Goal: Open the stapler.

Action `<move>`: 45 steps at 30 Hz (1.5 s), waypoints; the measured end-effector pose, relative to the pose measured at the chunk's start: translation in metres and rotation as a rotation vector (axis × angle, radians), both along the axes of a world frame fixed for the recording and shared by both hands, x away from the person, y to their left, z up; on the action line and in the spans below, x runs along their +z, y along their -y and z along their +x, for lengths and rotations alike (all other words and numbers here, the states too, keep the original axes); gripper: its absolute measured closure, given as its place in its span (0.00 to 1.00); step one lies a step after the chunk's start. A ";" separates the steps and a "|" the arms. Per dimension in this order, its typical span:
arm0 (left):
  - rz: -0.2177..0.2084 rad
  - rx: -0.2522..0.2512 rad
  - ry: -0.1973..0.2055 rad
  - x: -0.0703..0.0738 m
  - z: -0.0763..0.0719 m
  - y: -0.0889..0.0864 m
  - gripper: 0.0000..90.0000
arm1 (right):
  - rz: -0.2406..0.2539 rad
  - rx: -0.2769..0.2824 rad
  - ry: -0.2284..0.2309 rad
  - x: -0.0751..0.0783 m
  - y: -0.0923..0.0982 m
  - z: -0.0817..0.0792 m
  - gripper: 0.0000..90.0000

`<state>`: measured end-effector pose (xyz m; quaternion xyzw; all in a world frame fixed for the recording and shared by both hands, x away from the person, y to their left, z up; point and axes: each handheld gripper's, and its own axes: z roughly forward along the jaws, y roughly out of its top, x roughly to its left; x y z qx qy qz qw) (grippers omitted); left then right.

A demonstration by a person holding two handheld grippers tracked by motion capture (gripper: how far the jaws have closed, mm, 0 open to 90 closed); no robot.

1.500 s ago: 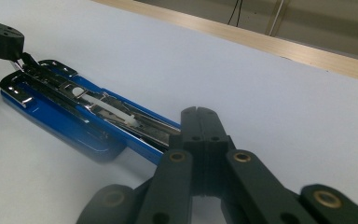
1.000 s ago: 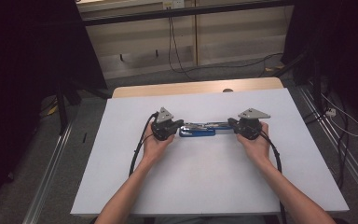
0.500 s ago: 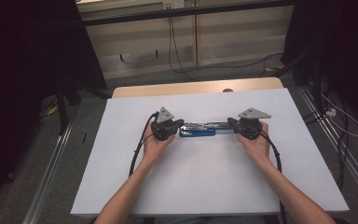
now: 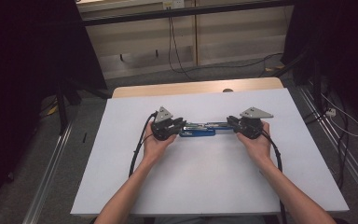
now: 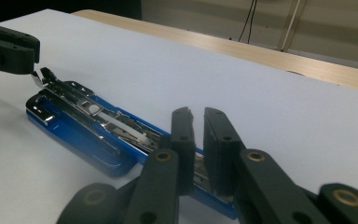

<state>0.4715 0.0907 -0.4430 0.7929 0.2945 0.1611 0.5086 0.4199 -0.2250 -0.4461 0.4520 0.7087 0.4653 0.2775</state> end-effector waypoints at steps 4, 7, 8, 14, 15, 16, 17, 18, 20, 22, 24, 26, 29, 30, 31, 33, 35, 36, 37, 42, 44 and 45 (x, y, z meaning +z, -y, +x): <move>0.000 0.019 -0.005 0.002 -0.001 0.000 0.64 | 0.004 0.009 0.010 0.003 -0.001 0.000 0.83; 0.002 0.053 -0.022 0.004 0.000 -0.002 0.47 | 0.002 0.008 0.005 0.003 -0.001 0.000 0.73; -0.004 0.047 -0.030 0.004 -0.001 -0.002 0.47 | -0.001 0.003 0.006 0.003 -0.001 0.000 0.68; 0.030 0.071 -0.030 0.008 -0.004 -0.003 0.21 | -0.007 -0.012 -0.007 0.004 -0.002 0.000 0.41; 0.046 0.073 -0.018 0.009 -0.005 -0.002 0.18 | -0.019 -0.015 0.002 0.004 -0.003 0.000 0.38; 0.060 0.068 -0.012 0.009 -0.006 -0.002 0.15 | -0.025 -0.016 0.011 0.004 -0.003 0.000 0.33; 0.064 0.068 -0.012 0.010 -0.007 -0.002 0.14 | -0.026 -0.014 0.019 0.005 -0.004 0.000 0.29; 0.059 0.069 -0.015 0.011 -0.008 -0.003 0.12 | -0.028 -0.013 0.022 0.005 -0.004 0.000 0.26; 0.041 0.074 -0.022 0.012 -0.010 -0.006 0.09 | -0.023 -0.014 0.025 0.005 -0.004 0.000 0.20; 0.027 0.070 -0.033 0.012 -0.012 -0.010 0.06 | -0.014 -0.020 0.019 0.005 -0.003 0.000 0.16; 0.036 0.080 -0.037 0.011 -0.014 -0.014 0.05 | 0.002 -0.024 0.019 0.006 -0.001 0.000 0.12; 0.037 0.079 -0.037 0.010 -0.015 -0.019 0.05 | 0.007 -0.031 0.022 0.007 0.000 -0.001 0.11; 0.029 0.080 -0.039 0.010 -0.018 -0.026 0.04 | 0.024 -0.026 0.015 0.008 0.000 -0.004 0.09; 0.025 0.080 -0.039 0.010 -0.019 -0.029 0.05 | 0.018 -0.024 0.016 0.009 0.000 -0.005 0.09; 0.016 0.082 -0.040 0.010 -0.021 -0.031 0.05 | 0.016 -0.024 0.021 0.010 0.001 -0.006 0.09; -0.005 0.093 -0.014 0.011 -0.026 -0.036 0.05 | 0.022 -0.022 0.024 0.012 0.002 -0.009 0.09; 0.009 0.103 0.017 0.011 -0.033 -0.039 0.05 | 0.015 -0.024 0.034 0.014 0.004 -0.011 0.09; 0.016 0.102 0.025 0.011 -0.036 -0.041 0.05 | 0.018 -0.023 0.037 0.014 0.005 -0.013 0.10; 0.014 0.097 0.030 0.010 -0.039 -0.042 0.05 | 0.020 -0.022 0.040 0.014 0.006 -0.014 0.09; 0.015 0.095 0.042 0.008 -0.053 -0.046 0.05 | 0.012 -0.021 0.044 0.014 0.011 -0.021 0.09; 0.016 0.100 0.035 0.007 -0.057 -0.049 0.05 | 0.013 -0.024 0.046 0.014 0.013 -0.024 0.10; 0.024 0.101 0.023 0.006 -0.058 -0.050 0.05 | 0.009 -0.030 0.051 0.014 0.014 -0.026 0.10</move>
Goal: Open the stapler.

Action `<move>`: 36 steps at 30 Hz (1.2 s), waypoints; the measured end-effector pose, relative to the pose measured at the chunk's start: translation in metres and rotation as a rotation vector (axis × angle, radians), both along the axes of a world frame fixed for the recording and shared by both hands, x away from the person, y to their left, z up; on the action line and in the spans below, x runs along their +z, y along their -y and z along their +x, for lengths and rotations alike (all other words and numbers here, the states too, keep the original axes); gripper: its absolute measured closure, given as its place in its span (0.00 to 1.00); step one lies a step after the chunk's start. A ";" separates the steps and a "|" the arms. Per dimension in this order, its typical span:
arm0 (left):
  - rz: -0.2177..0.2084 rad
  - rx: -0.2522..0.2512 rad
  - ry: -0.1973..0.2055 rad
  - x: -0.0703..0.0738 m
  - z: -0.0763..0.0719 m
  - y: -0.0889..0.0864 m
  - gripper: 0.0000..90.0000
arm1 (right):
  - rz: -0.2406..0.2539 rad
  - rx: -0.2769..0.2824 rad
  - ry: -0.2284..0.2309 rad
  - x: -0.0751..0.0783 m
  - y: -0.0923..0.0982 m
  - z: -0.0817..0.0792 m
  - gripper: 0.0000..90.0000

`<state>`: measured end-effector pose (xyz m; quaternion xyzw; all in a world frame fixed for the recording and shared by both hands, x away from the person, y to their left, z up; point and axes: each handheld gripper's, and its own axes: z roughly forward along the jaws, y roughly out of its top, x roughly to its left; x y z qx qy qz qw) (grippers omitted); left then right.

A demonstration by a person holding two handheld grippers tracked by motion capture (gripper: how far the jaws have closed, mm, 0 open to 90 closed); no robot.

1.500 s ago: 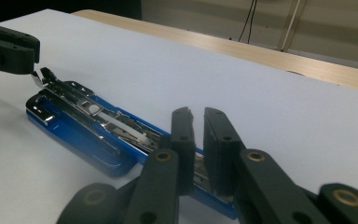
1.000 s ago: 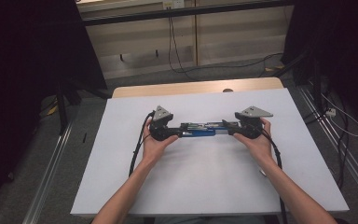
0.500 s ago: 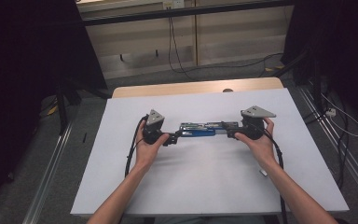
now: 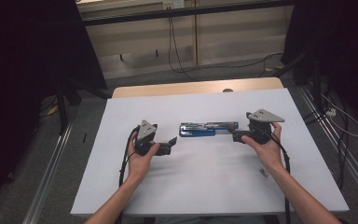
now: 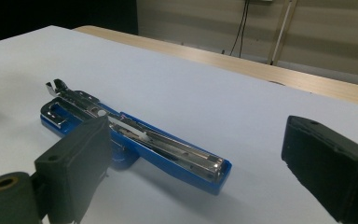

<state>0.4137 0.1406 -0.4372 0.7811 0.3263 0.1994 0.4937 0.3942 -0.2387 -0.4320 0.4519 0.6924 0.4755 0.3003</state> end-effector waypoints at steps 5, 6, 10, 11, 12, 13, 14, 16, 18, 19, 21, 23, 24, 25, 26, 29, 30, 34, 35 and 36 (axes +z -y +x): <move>-0.009 0.032 -0.006 -0.003 -0.007 -0.011 0.05 | 0.002 -0.023 0.011 -0.002 0.004 -0.006 0.10; -0.009 0.036 -0.001 -0.002 -0.008 -0.014 0.05 | 0.001 -0.024 0.010 -0.002 0.004 -0.007 0.10; -0.032 0.038 0.031 0.002 -0.018 -0.020 0.05 | 0.006 -0.031 0.022 -0.002 0.008 -0.014 0.10; -0.038 0.031 0.035 0.003 -0.020 -0.021 0.05 | 0.007 -0.032 0.022 -0.002 0.010 -0.016 0.10; -0.044 0.025 0.040 0.003 -0.022 -0.022 0.05 | 0.015 -0.035 0.016 -0.001 0.012 -0.018 0.10; -0.045 0.025 0.040 0.003 -0.024 -0.023 0.04 | 0.016 -0.037 0.017 -0.001 0.014 -0.020 0.10; -0.045 0.025 0.039 0.003 -0.026 -0.025 0.04 | 0.010 -0.044 0.022 -0.001 0.017 -0.022 0.10; -0.037 0.048 0.038 0.001 -0.031 -0.028 0.04 | 0.022 -0.057 0.020 -0.001 0.023 -0.028 0.10; -0.047 0.061 0.024 -0.001 -0.034 -0.032 0.04 | 0.017 -0.073 0.025 -0.002 0.026 -0.032 0.07; -0.063 0.057 0.012 -0.001 -0.035 -0.034 0.04 | 0.018 -0.084 0.026 -0.003 0.028 -0.035 0.06; -0.062 0.054 0.018 0.000 -0.038 -0.038 0.04 | 0.015 -0.097 0.019 -0.006 0.030 -0.038 0.06; -0.074 0.066 0.032 0.001 -0.041 -0.041 0.04 | 0.014 -0.094 0.013 -0.006 0.031 -0.041 0.06; -0.076 0.070 0.036 0.002 -0.044 -0.044 0.04 | 0.016 -0.094 0.017 -0.006 0.031 -0.043 0.06; -0.079 0.076 0.042 0.002 -0.046 -0.045 0.04 | 0.020 -0.095 0.018 -0.006 0.032 -0.045 0.06; -0.079 0.082 0.043 0.001 -0.047 -0.047 0.04 | 0.024 -0.092 0.018 -0.006 0.032 -0.047 0.06; -0.059 0.078 0.044 0.000 -0.052 -0.052 0.04 | 0.023 -0.091 0.025 -0.006 0.035 -0.055 0.07; -0.058 0.084 0.042 0.000 -0.053 -0.053 0.04 | 0.018 -0.089 0.021 -0.007 0.036 -0.058 0.07; -0.057 0.091 0.040 0.000 -0.060 -0.055 0.04 | 0.007 -0.081 0.019 -0.008 0.039 -0.066 0.08; -0.048 0.088 0.043 0.001 -0.062 -0.055 0.04 | 0.000 -0.078 0.021 -0.009 0.040 -0.069 0.08; -0.048 0.090 0.048 0.001 -0.063 -0.055 0.04 | 0.001 -0.076 0.021 -0.009 0.042 -0.072 0.08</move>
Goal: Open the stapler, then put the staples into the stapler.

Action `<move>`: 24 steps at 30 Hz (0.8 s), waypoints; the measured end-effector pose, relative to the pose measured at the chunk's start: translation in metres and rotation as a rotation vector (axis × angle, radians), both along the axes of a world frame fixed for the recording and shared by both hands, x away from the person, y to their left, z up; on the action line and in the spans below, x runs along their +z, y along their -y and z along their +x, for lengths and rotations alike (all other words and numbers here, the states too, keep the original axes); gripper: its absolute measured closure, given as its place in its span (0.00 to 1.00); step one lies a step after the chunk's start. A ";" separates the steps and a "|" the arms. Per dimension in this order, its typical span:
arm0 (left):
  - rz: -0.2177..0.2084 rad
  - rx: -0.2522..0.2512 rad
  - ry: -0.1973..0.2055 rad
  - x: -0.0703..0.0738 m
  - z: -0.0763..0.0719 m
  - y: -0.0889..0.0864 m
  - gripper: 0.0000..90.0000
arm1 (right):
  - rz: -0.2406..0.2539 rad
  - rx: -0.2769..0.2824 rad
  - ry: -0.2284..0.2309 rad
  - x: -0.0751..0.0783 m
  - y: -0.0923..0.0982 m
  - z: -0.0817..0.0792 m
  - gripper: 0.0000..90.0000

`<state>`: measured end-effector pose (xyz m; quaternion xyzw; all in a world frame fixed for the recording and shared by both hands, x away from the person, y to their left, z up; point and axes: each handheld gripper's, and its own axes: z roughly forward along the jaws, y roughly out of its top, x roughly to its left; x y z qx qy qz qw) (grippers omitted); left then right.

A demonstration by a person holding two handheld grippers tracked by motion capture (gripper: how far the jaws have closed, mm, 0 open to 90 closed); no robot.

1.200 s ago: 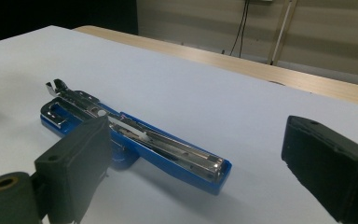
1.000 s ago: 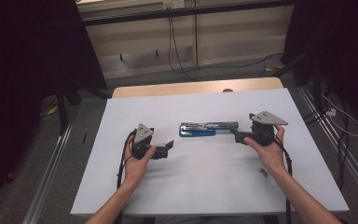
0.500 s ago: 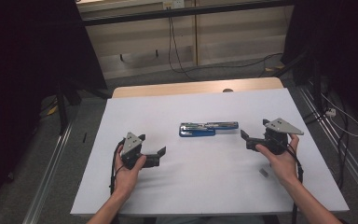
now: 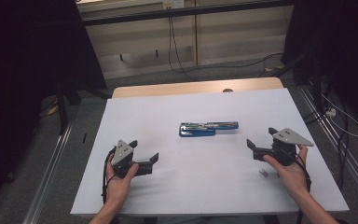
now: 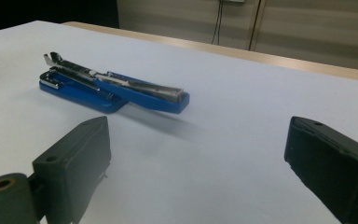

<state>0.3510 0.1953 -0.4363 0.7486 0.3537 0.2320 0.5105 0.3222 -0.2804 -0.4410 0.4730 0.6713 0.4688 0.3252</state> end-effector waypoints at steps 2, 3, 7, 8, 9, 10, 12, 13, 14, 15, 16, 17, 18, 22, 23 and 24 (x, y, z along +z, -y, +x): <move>-0.006 0.005 0.005 0.001 -0.001 0.001 0.04 | 0.007 0.002 -0.004 0.000 0.004 -0.006 0.08; 0.001 0.000 0.007 0.001 -0.002 0.002 0.04 | 0.003 -0.001 0.000 0.001 0.006 -0.008 0.08; 0.000 -0.001 -0.001 0.001 -0.002 0.004 0.04 | -0.008 -0.056 -0.015 0.004 0.014 -0.014 0.08; 0.001 -0.002 -0.002 0.001 -0.002 0.004 0.04 | -0.003 -0.054 -0.024 0.004 0.016 -0.015 0.08; -0.005 -0.009 -0.005 0.001 -0.003 0.004 0.04 | -0.002 -0.042 -0.032 0.004 0.018 -0.016 0.08; -0.010 -0.009 -0.008 0.001 -0.003 0.004 0.04 | -0.005 -0.036 -0.042 0.004 0.019 -0.017 0.08; -0.006 -0.012 -0.007 0.001 -0.003 0.004 0.04 | 0.000 -0.030 -0.049 0.005 0.021 -0.019 0.08; -0.007 -0.014 -0.010 0.000 -0.004 0.004 0.04 | 0.000 -0.027 -0.055 0.006 0.022 -0.020 0.09; 0.000 -0.016 -0.009 0.000 -0.003 0.004 0.04 | -0.004 -0.026 -0.060 0.007 0.022 -0.021 0.09; 0.003 -0.014 -0.012 0.000 -0.003 0.003 0.04 | -0.005 -0.022 -0.062 0.008 0.023 -0.021 0.09; -0.002 -0.009 -0.014 0.000 -0.004 0.003 0.04 | 0.002 -0.013 -0.072 0.008 0.023 -0.022 0.09; -0.004 -0.007 -0.018 -0.001 -0.004 0.002 0.04 | 0.005 -0.004 -0.085 0.008 0.024 -0.022 0.09; -0.002 -0.008 -0.018 -0.001 -0.004 0.002 0.04 | 0.006 0.005 -0.097 0.008 0.024 -0.023 0.09; 0.003 -0.011 -0.013 0.000 -0.006 0.002 0.04 | 0.001 0.040 -0.141 0.009 0.024 -0.024 0.10; 0.001 -0.012 -0.010 0.000 -0.007 0.002 0.04 | 0.003 0.052 -0.146 0.009 0.023 -0.024 0.10; 0.006 -0.011 -0.011 -0.001 -0.008 0.002 0.04 | 0.002 0.068 -0.148 0.009 0.023 -0.024 0.11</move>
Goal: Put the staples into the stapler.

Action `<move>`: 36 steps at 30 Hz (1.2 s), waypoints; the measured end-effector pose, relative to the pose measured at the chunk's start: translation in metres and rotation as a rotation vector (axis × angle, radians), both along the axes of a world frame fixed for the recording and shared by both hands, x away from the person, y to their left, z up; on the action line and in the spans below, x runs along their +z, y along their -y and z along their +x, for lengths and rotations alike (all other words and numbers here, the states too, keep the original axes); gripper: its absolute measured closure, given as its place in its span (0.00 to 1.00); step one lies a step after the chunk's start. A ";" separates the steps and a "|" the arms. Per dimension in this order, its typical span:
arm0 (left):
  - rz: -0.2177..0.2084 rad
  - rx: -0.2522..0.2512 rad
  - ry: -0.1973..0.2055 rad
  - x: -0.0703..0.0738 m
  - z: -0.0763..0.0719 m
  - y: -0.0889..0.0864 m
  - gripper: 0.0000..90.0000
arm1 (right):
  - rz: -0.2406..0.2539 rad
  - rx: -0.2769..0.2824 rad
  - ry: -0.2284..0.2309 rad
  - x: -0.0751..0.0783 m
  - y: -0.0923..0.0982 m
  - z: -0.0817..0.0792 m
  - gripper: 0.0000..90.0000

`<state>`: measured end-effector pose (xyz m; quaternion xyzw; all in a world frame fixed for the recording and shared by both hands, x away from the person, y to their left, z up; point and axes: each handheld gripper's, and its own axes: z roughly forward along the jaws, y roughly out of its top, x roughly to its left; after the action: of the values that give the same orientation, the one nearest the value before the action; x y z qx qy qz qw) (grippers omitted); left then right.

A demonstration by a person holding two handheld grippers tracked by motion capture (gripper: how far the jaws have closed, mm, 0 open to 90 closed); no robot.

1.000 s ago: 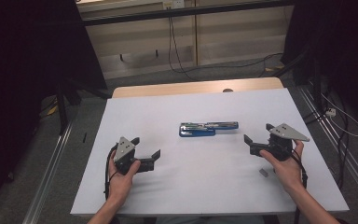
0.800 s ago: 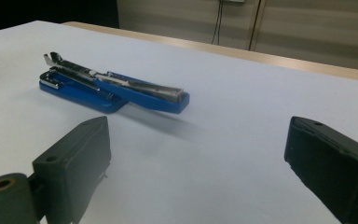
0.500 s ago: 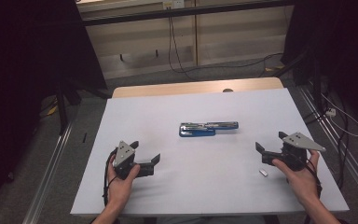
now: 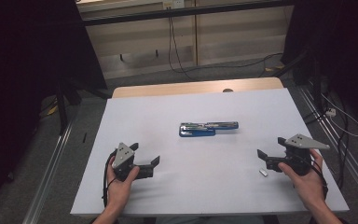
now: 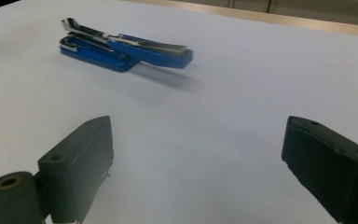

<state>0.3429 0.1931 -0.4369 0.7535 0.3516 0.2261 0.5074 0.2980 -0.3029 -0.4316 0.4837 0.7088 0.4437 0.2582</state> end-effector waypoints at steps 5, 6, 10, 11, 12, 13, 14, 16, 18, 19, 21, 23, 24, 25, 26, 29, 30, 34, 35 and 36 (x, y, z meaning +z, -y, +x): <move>-0.007 -0.024 -0.011 0.000 -0.003 0.001 0.04 | 0.010 0.050 -0.040 0.002 -0.004 -0.001 0.15; -0.002 -0.028 0.001 0.001 -0.003 0.002 0.04 | 0.016 0.057 -0.060 0.003 -0.005 0.000 0.15; -0.029 -0.031 0.000 0.002 -0.001 0.001 0.04 | 0.023 0.109 -0.109 0.002 -0.005 0.000 0.14; -0.021 -0.024 0.008 0.002 0.001 -0.001 0.04 | 0.019 0.115 -0.117 0.002 -0.005 0.000 0.15; -0.020 -0.017 0.009 0.002 0.002 -0.001 0.04 | 0.011 0.127 -0.123 0.002 -0.005 0.001 0.16; -0.025 -0.010 0.001 0.001 0.003 -0.002 0.04 | 0.003 0.132 -0.133 0.003 -0.005 0.001 0.17; -0.029 -0.010 -0.002 0.001 0.003 -0.003 0.04 | -0.009 0.128 -0.144 0.003 -0.005 0.002 0.18; -0.028 -0.011 -0.001 0.001 0.003 -0.004 0.04 | -0.027 0.118 -0.175 0.003 -0.004 0.002 0.18; -0.026 -0.013 -0.002 0.001 0.002 -0.005 0.04 | -0.034 0.110 -0.202 0.002 -0.002 0.002 0.21; -0.027 -0.012 -0.002 0.001 0.001 -0.005 0.04 | -0.040 0.106 -0.211 0.001 -0.001 0.003 0.22; -0.018 -0.010 0.007 0.001 0.001 -0.005 0.04 | -0.043 0.124 -0.225 0.000 0.000 0.004 0.19; -0.013 -0.017 0.006 0.001 0.001 -0.004 0.04 | -0.064 0.118 -0.219 -0.001 0.000 0.003 0.18; -0.017 -0.020 0.004 0.002 0.000 -0.003 0.04 | -0.064 0.126 -0.229 0.000 -0.001 0.003 0.18; -0.014 -0.028 0.009 0.003 -0.001 -0.003 0.04 | -0.067 0.132 -0.234 0.000 -0.001 0.003 0.17; -0.010 -0.031 0.017 0.004 -0.002 -0.002 0.04 | -0.076 0.139 -0.242 0.000 -0.001 0.003 0.17; -0.001 -0.037 0.027 0.005 -0.003 -0.001 0.04 | -0.069 0.153 -0.289 0.000 0.001 0.002 0.21; -0.004 -0.038 0.023 0.004 -0.003 0.000 0.04 | -0.067 0.157 -0.304 0.000 0.003 0.002 0.23; 0.009 -0.040 0.020 0.003 -0.001 0.000 0.04 | -0.076 0.169 -0.338 0.001 0.006 0.002 0.30; 0.006 -0.038 0.019 0.003 -0.001 0.001 0.04 | -0.073 0.174 -0.348 0.002 0.006 0.002 0.31; 0.008 -0.040 0.018 0.003 -0.001 0.001 0.04 | -0.075 0.175 -0.364 0.002 0.006 0.003 0.33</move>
<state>0.3418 0.1925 -0.4342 0.7603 0.3310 0.2242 0.5119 0.3006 -0.3092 -0.4296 0.4825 0.7992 0.3430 0.1042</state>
